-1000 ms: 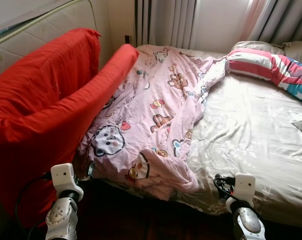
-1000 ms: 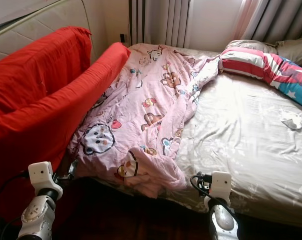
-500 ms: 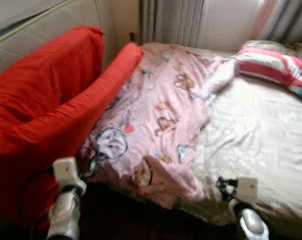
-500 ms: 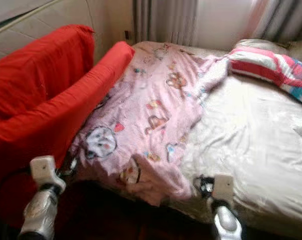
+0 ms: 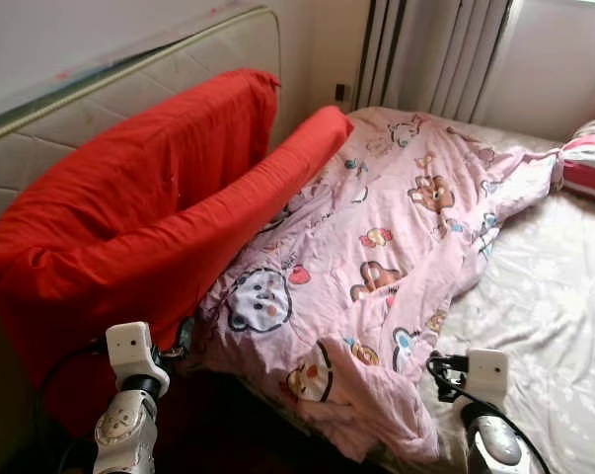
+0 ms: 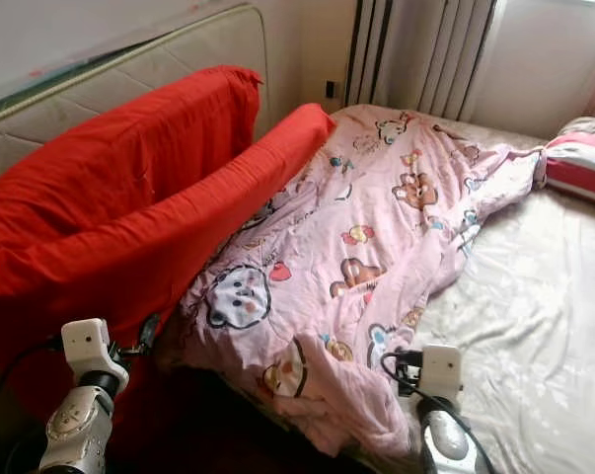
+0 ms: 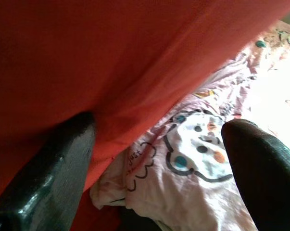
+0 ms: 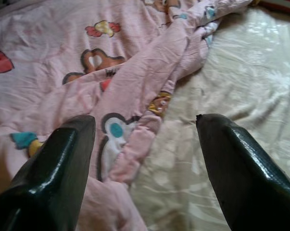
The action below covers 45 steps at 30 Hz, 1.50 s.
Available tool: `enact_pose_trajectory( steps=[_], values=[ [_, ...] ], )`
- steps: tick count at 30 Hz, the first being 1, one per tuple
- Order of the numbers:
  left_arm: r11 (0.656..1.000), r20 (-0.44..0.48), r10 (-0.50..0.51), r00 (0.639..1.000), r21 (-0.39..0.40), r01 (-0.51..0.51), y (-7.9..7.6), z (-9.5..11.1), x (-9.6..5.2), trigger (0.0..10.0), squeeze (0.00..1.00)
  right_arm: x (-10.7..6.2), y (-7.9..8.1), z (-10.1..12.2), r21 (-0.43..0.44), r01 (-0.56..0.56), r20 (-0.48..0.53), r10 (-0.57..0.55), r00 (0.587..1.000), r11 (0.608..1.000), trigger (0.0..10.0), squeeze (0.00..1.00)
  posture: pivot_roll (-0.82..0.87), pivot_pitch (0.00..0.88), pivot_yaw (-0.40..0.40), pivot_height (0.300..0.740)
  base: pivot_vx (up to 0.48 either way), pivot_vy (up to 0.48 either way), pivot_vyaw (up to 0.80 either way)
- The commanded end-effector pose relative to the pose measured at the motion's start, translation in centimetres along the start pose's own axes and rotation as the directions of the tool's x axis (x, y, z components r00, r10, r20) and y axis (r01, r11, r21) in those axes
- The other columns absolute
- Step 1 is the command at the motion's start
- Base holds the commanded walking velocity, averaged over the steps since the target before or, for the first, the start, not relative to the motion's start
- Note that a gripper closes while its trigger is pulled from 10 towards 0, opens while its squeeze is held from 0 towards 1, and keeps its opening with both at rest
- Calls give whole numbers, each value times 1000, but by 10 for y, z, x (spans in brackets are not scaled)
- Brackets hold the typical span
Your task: Clean up the room
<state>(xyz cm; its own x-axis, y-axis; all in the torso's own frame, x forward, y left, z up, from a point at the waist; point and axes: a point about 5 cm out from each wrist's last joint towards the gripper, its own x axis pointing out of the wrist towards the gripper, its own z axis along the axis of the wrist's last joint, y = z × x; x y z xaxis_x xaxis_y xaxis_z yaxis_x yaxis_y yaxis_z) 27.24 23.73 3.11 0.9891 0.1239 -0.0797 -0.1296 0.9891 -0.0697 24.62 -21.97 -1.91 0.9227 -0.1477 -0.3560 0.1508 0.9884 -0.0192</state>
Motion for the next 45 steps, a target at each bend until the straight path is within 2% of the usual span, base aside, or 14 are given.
enact_pose_trajectory(
  steps=[1, 13, 32, 45],
  values=[
    [1000, -13, -2, 1000, 10, 2, 1, 0, 1, 10000, 0, 0, 4, -1, 9, -10, -8, 10, 1000, 1000, 10000, 0, -15, 40, -30, 740, 0, 0, 0],
    [1000, -17, -27, 999, 0, 27, -5, -2, 0, 10000, 0, 0, 2, 0, 19, 6, 3, -6, 1000, 1000, 10000, 0, -14, 42, -30, 740, 0, 0, 0],
    [1000, -31, -30, 999, -8, 30, -7, -7, -4, 10000, 0, 2, 1, 0, 1, 23, -8, -23, 1000, 1000, 10000, 0, -15, 49, -35, 740, 0, 0, 0],
    [999, -30, -37, 999, -11, 37, -10, -7, -5, 10000, 0, 1, 2, -1, -12, 15, -24, -15, 1000, 1000, 10000, 0, -17, 56, -41, 660, 0, 0, 0]
  ],
)
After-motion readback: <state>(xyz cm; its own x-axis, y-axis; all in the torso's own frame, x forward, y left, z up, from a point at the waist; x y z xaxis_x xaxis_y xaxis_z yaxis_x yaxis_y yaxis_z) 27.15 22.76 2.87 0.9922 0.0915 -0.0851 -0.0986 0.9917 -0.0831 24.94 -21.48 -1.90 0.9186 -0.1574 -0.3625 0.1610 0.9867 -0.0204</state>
